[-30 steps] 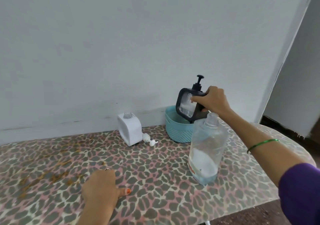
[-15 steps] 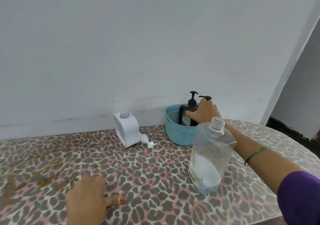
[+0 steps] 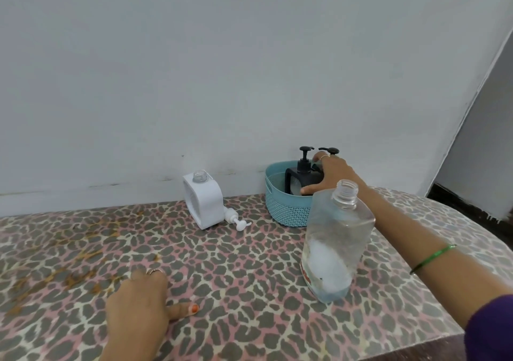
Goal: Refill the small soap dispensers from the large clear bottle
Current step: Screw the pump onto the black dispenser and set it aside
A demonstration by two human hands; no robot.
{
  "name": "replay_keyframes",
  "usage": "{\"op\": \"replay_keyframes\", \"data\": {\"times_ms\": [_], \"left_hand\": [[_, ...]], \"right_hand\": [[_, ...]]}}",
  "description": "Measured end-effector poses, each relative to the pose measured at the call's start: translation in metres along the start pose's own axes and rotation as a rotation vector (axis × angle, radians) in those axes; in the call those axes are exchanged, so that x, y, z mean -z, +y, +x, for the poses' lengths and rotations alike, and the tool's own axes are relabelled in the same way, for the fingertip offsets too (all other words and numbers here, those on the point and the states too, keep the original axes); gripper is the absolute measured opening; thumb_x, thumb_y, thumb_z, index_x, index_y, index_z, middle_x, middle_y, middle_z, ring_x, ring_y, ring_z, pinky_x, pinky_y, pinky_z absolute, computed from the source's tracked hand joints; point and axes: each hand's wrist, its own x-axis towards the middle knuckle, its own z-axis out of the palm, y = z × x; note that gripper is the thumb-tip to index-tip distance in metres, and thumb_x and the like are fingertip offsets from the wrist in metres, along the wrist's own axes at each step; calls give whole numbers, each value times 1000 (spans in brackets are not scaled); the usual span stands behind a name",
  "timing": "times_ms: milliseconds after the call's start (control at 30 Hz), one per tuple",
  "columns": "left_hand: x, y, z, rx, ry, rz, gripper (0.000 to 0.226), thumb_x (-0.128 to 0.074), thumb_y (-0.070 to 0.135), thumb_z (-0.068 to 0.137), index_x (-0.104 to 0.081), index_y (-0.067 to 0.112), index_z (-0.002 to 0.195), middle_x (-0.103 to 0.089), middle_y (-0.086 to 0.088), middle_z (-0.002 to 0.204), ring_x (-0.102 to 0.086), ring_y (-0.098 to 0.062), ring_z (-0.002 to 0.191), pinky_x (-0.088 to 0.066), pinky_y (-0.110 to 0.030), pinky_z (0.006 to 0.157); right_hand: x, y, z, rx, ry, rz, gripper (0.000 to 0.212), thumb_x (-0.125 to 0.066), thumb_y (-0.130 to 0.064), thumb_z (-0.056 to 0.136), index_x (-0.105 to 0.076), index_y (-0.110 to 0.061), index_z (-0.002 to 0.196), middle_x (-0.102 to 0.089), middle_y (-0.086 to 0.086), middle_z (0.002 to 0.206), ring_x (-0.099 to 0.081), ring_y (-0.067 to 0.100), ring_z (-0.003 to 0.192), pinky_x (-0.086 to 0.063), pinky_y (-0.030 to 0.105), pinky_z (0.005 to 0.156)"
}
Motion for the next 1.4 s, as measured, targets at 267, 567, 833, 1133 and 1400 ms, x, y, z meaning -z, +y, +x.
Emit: {"op": "replay_keyframes", "data": {"times_ms": [267, 567, 833, 1133, 1400], "left_hand": [[-4, -2, -1, -44, 62, 42, 65, -44, 85, 61, -35, 22, 78, -44, 4, 94, -47, -10, 80, -40, -20, 62], [-9, -3, 2, -53, 106, 86, 66, -41, 85, 60, -35, 22, 78, -45, 5, 94, -47, -8, 77, -39, -18, 60], [-9, -4, 10, -52, 45, 74, 63, -46, 83, 63, -40, 24, 84, -48, 6, 94, -50, -7, 81, -42, -20, 64], [-12, -2, 15, -71, 16, 106, 71, -51, 82, 62, -51, 21, 99, -56, 7, 91, -56, -6, 82, -47, -19, 68], [-5, -10, 9, -75, 89, 113, 66, -49, 81, 64, -49, 21, 90, -47, 6, 75, -50, -8, 75, -42, -21, 66]], "right_hand": [[5, -2, 9, 122, -127, -158, 32, -64, -15, 88, -59, -20, 119, -40, 7, 104, -51, 32, 108, -31, 24, 81], [4, -5, 15, 71, -108, -164, 23, -73, -12, 72, -54, -23, 78, -53, 2, 98, -57, 31, 95, -37, 32, 70], [12, 20, -25, 149, 230, 95, 20, -58, 6, 86, -69, 0, 101, -61, 15, 109, -59, 22, 96, -34, 2, 75], [-4, 25, -130, 66, 217, 279, 52, -43, 11, 91, -49, -12, 137, -39, -10, 137, -27, 2, 129, -19, 34, 116], [-40, 6, -175, -82, 31, 1047, 70, -69, -15, 64, -41, -36, 124, -50, -18, 123, -50, 0, 111, -38, 33, 96]]}}
